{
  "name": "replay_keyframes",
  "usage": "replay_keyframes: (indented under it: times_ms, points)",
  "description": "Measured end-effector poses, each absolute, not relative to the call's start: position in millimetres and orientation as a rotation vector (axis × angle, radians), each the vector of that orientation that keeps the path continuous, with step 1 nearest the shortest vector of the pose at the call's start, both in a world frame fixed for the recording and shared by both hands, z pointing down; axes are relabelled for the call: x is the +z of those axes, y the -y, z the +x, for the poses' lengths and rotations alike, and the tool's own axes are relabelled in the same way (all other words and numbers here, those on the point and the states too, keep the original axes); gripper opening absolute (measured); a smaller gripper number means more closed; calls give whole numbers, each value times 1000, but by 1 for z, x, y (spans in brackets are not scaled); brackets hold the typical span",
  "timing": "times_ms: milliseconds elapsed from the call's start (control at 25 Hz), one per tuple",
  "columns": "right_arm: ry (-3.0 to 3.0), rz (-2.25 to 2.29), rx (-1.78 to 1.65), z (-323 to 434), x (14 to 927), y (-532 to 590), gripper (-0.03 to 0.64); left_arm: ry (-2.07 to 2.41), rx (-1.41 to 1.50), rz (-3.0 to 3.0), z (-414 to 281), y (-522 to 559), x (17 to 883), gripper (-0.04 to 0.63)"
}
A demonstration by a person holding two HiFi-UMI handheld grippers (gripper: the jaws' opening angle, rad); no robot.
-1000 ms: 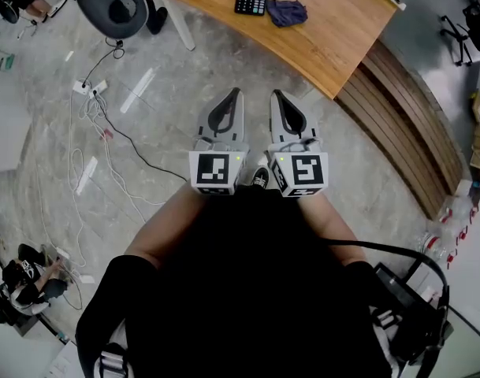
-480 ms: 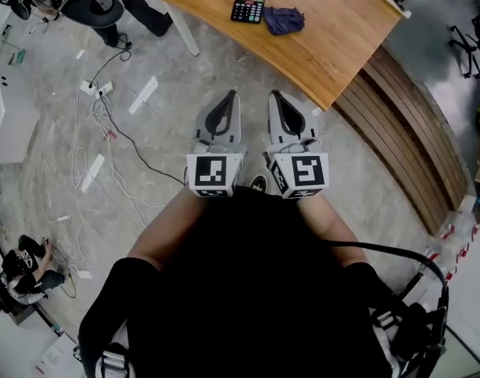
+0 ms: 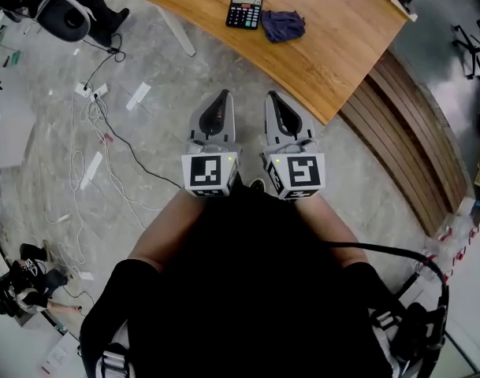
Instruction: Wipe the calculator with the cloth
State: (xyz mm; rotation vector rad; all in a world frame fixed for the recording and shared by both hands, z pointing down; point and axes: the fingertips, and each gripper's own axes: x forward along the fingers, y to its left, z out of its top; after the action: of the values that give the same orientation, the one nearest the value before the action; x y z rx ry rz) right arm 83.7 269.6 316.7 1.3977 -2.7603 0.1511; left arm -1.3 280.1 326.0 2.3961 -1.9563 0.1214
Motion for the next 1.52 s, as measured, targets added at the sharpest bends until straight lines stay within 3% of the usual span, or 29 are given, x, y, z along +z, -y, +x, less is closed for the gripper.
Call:
replay_keyframes:
  times_ms: [840,1520]
  points:
    - [2530,1516,312,-14,392,32,15,1656,165,2367,-100,36,397,0]
    - [2439,1493,405,-13,457,136,15,1537,334,2350,-86,135,473,0]
